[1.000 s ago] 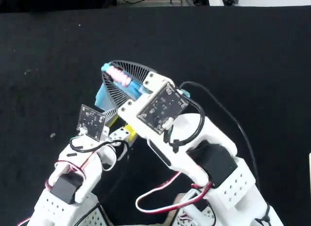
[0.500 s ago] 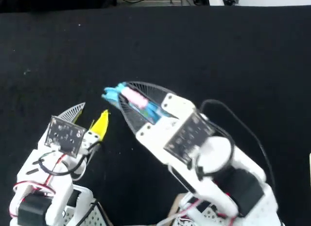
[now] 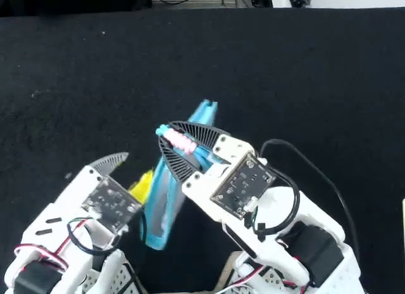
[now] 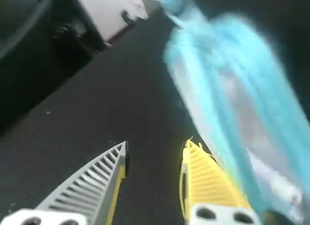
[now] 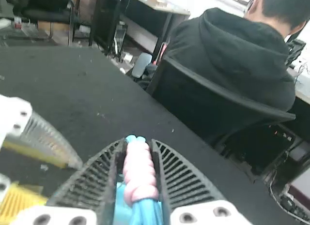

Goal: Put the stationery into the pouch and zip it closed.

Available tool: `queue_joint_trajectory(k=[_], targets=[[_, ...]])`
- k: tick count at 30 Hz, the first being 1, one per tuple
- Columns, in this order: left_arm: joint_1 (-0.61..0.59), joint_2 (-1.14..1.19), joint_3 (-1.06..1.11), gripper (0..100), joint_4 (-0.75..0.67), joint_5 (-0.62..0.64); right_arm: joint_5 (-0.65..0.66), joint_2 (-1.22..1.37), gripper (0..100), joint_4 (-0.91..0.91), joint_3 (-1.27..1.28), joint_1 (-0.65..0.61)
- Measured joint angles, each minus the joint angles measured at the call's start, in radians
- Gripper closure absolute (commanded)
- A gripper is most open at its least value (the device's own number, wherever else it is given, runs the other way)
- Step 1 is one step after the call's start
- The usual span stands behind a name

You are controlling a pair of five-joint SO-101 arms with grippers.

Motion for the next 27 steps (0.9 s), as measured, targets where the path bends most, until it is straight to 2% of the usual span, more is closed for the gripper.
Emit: queue_joint_trajectory(k=[7,12,15,19,23,25,27], targets=[[0.023,0.0,0.0,81,0.043,-0.015,0.0,0.0,98.8,-0.098,0.0,0.0],[0.163,-0.002,0.011,81,0.005,0.127,0.0,0.002,98.8,-0.189,0.028,0.005],[0.242,0.0,0.08,81,-0.138,0.227,0.0,0.002,98.8,-0.273,0.072,0.005],[0.25,0.002,0.285,81,-0.476,0.269,0.0,0.003,98.8,-0.391,0.115,0.054],[0.256,0.012,0.473,81,-0.812,0.273,0.0,0.003,98.8,-0.41,0.12,0.075],[0.256,0.012,0.5,81,-0.924,0.275,0.0,0.003,98.8,-0.41,0.12,0.075],[0.252,0.005,0.509,81,-0.973,0.305,0.0,0.003,98.8,-0.41,0.121,0.08]])
